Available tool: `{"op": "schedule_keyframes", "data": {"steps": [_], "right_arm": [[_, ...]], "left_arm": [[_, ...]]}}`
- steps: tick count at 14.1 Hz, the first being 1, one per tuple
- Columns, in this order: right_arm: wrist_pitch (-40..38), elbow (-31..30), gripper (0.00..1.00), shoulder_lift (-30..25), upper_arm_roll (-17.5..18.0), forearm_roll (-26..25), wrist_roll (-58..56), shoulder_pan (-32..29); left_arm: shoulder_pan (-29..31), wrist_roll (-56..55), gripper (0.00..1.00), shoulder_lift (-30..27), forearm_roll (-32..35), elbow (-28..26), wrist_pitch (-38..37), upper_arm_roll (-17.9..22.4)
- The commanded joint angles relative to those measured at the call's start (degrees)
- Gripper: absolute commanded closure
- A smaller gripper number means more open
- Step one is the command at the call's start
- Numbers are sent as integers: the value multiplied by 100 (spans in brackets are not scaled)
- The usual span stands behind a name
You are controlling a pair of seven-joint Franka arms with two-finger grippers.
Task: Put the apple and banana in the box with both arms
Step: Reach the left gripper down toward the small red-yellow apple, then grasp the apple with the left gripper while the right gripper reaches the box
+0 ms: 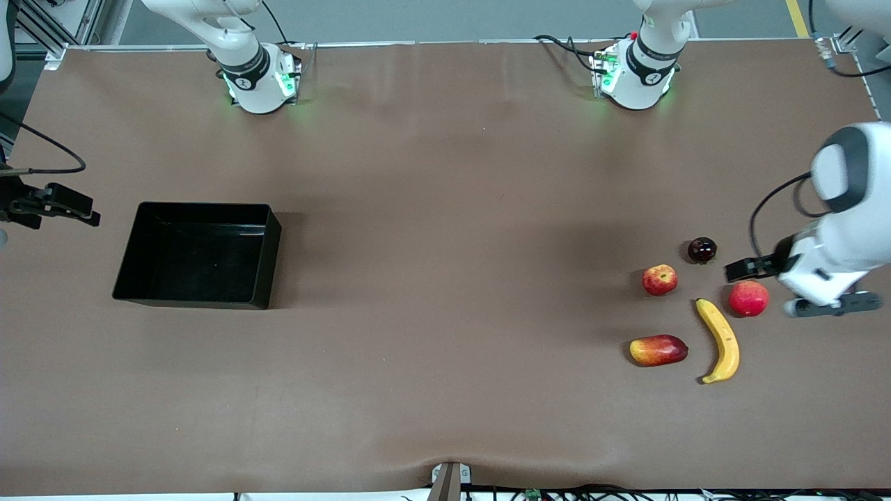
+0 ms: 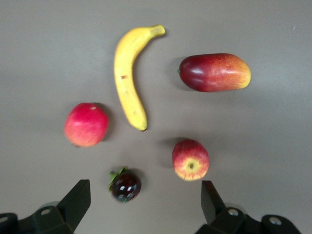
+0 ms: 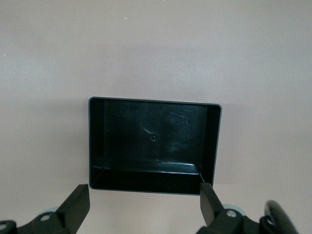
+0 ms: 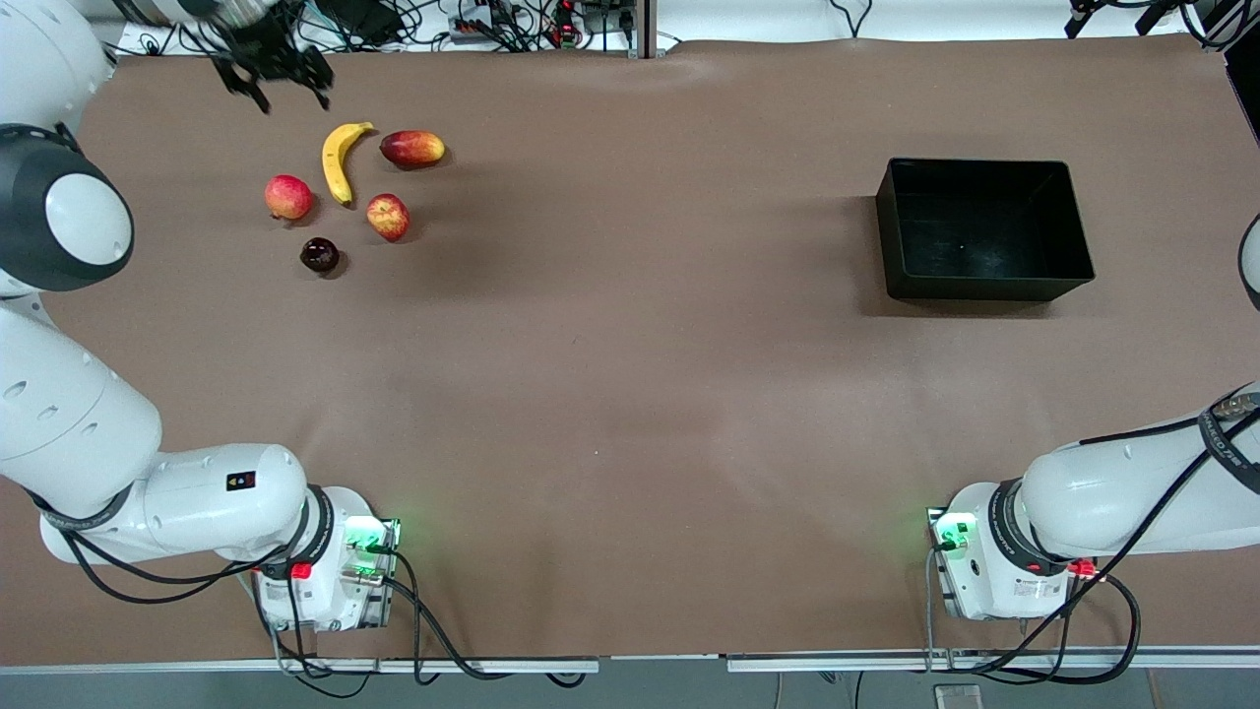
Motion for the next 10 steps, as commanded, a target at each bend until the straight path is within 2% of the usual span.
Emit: {"op": "schedule_keyframes", "data": {"steps": [1,6,10], "right_arm": [[84,139,0,166,31,-9,10,-175],[235,130,0,1053,31,-158,1,-588],[585,52,0,1607,48,-53,-33,-1053]], "left_arm": [[5,-77,0,-242,-136,-1201,1353,-30],[-48,-86,0,522,-391,-1529,2526,-135],[-39,-209,0,848,-531,-1529,2756,-302]]}}
